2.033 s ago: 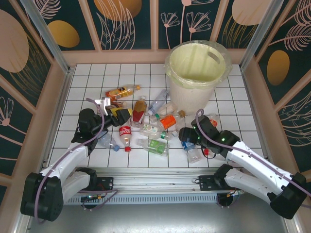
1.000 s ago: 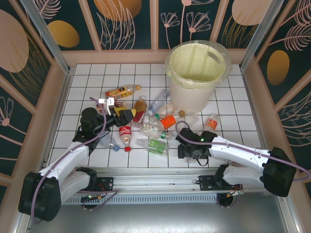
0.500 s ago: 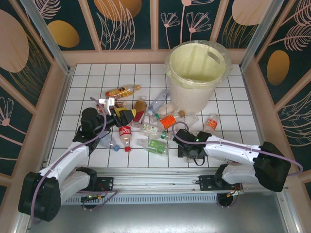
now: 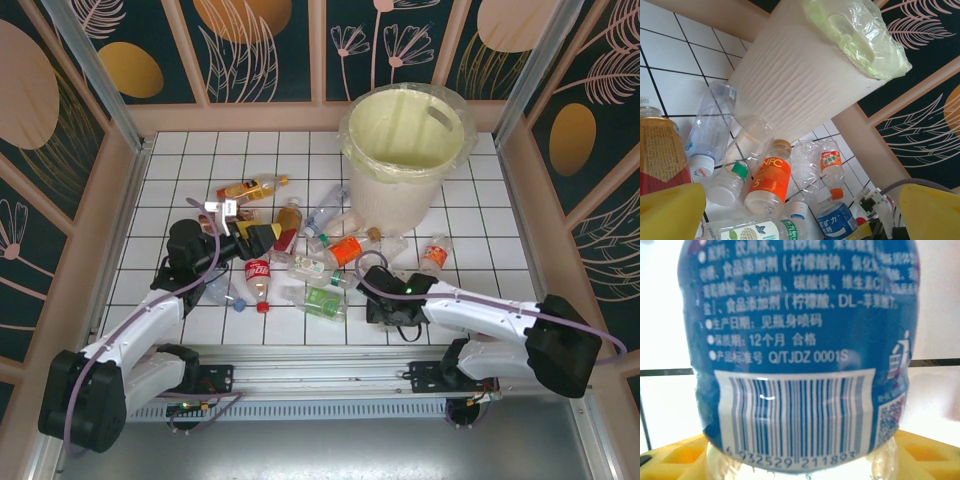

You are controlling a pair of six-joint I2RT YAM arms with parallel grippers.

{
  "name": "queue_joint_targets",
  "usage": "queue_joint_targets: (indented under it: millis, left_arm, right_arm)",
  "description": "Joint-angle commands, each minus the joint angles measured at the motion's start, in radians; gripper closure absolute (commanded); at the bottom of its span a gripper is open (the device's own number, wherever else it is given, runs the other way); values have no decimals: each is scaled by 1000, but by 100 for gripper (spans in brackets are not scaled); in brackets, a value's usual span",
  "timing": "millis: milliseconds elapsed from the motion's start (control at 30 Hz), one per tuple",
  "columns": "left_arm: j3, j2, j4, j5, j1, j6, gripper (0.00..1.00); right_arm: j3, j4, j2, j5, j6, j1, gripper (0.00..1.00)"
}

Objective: Put the plastic bottles in the bin

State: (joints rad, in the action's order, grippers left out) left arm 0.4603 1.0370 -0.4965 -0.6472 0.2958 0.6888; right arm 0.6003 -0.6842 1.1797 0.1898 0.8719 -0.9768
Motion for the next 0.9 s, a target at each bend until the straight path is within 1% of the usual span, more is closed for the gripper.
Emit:
queue_joint_targets:
  millis: [0,200,333,467,667,800,867]
  left_arm:
    - [43,16,-32,-25,13,27,1]
    - [76,57,-40,-39,68,49,1]
    - [108,79,-71,-64,128,86,1]
    - [149,96,-95,-91,184,135,1]
    - [170,112,-181,-124,214,230,1]
    - [182,98,-173,-107,223,224,1]
    - [183,75,-153,-75,223,198,1]
  right_arm:
    - [37,-26,-69,25,-33,-10,37]
    - [150,5,-173,23,-160,-11,38]
    - [222,87,-193,-1,-274,-11,38]
    - [259,213,-200,-61,-372,-11,38]
    - [274,356,-196,-170,-450,-5,38]
    - [292,389,-195,-170,-466,5,39]
    - [322,371,-193,-138,-478,14,39]
